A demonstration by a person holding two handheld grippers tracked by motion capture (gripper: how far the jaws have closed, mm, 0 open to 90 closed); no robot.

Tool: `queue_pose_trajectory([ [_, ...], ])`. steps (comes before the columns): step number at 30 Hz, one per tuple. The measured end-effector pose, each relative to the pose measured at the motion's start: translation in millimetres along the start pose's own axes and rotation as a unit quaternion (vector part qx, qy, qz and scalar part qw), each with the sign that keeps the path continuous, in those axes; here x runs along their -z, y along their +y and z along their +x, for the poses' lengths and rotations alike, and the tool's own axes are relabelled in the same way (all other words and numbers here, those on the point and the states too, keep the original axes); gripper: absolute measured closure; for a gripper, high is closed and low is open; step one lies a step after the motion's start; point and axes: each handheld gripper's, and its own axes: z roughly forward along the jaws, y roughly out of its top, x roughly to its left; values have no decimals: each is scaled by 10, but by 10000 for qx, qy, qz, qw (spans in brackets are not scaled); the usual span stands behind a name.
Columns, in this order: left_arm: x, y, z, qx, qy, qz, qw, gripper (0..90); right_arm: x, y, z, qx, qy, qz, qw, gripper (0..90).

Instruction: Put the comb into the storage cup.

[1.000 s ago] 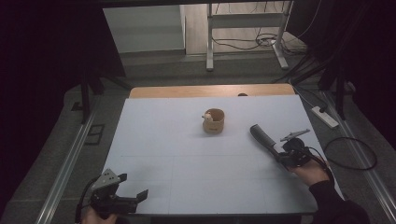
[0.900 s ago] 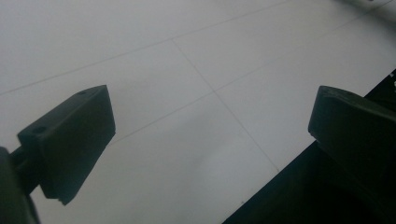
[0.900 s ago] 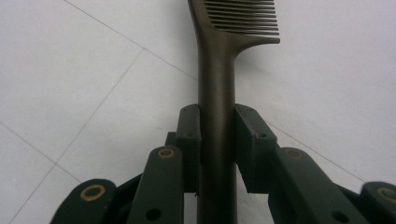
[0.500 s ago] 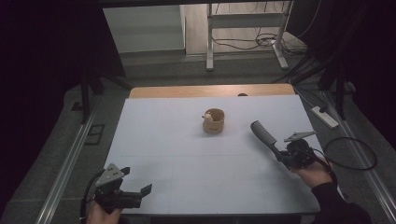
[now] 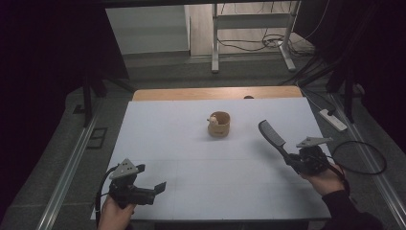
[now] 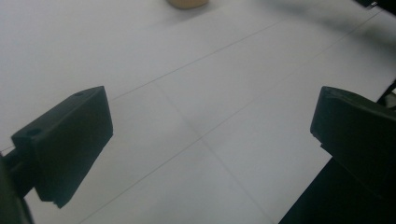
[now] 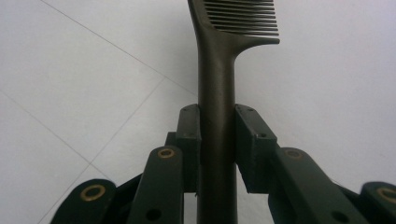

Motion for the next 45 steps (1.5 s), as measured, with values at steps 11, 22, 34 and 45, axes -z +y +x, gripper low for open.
queue_pose_trajectory([
  [11,-168,242,-29,-213,-163,-70,9996,0,114,-9,61,115,-151,-318,9993,724],
  [22,-381,440,-54,-237,-422,-67,9988,0,200,-16,121,226,-140,-543,9982,724],
  [34,-541,664,-67,-320,-505,-160,9981,0,258,-11,212,332,-32,-710,9969,724],
  [45,-692,827,-83,-319,-690,-253,9968,0,285,2,299,495,65,-834,9953,724],
])
